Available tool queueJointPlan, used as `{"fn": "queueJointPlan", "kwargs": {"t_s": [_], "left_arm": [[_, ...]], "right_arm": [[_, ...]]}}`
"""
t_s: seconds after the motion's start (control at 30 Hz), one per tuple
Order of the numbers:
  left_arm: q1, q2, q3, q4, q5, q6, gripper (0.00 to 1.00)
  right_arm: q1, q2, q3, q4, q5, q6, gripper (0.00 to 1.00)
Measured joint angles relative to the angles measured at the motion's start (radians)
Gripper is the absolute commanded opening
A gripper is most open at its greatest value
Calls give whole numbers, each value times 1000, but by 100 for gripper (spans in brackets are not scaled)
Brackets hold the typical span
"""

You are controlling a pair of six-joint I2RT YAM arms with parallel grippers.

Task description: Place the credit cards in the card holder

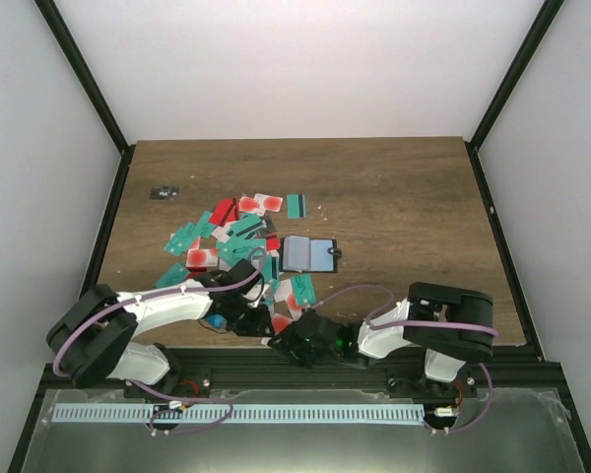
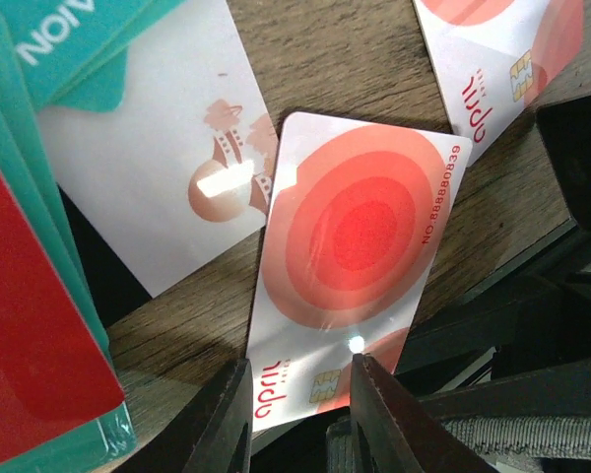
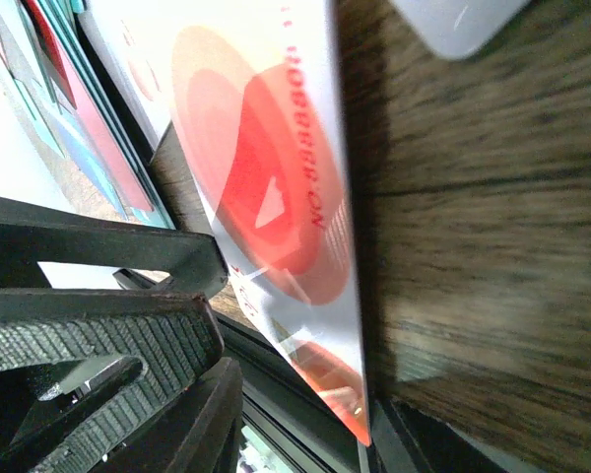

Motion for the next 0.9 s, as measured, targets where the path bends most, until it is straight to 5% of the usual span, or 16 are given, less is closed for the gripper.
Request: {"fn": "queueJointPlan", "kwargs": {"t_s": [0.37, 0.57, 0.9], "left_arm": [[-22, 7, 2, 3, 15, 0, 32], [-28, -60, 51, -109, -36, -5, 39], [60, -142, 448, -322, -197, 32, 49]], "right_arm": [[-1, 0, -20, 43, 0, 0, 1], [-17, -75, -11, -47, 6, -27, 1], [-177, -332, 122, -441, -31, -323, 1]]}}
